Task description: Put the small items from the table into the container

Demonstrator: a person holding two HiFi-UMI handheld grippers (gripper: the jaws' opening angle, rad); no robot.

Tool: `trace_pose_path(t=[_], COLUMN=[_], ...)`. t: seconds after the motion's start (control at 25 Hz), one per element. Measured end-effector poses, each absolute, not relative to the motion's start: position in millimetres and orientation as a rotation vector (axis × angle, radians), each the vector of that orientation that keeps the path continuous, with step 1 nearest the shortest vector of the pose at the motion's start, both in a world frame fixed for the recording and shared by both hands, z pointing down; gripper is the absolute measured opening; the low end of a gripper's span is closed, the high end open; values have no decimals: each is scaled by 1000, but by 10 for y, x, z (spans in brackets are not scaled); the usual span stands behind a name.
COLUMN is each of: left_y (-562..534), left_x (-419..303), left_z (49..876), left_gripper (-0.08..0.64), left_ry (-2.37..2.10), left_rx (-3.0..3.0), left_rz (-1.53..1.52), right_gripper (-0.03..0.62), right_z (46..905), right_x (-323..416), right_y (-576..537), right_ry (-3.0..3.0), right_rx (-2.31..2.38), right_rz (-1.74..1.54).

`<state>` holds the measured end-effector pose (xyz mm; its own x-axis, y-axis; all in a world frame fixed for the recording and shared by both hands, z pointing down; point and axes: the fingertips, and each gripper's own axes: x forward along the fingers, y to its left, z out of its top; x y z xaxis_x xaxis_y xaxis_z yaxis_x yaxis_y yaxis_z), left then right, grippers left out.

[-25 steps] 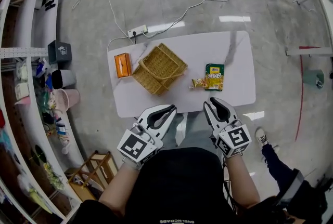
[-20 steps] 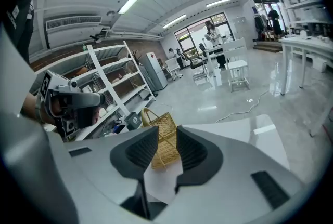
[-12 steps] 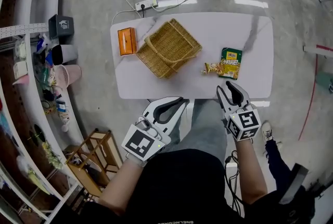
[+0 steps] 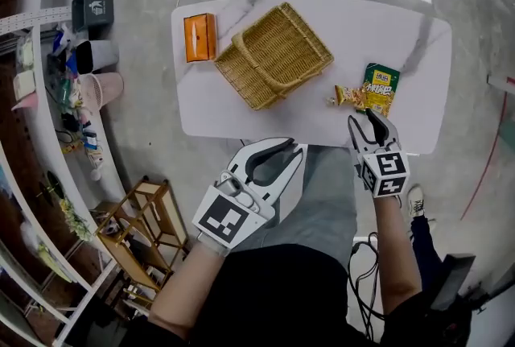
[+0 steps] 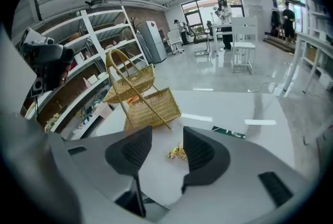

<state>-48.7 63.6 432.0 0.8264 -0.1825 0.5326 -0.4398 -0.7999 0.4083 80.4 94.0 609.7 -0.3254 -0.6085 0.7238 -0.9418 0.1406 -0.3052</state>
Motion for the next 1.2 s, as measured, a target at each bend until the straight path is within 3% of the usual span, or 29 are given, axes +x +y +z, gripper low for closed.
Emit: trace_pose_path(t=[0.44,0.88,1.2], left_y=[544,517,494], left_x=[-498,-493,-454], left_z=[4668,4749,4741], left_gripper=[54,54,54], left_ry=[-443,-459,-469], left_rx=[2445,2401,2390], left_rz=[673,661,654], right_gripper=[212,209,124], right_z=[7154,7592,7613], right_x=[789,886,874], right_y=[968,1009,1025], right_ry=[-1767,-1648,-1646], right_rx=[1349,1263,1232], right_rz=[1012,1087,1114])
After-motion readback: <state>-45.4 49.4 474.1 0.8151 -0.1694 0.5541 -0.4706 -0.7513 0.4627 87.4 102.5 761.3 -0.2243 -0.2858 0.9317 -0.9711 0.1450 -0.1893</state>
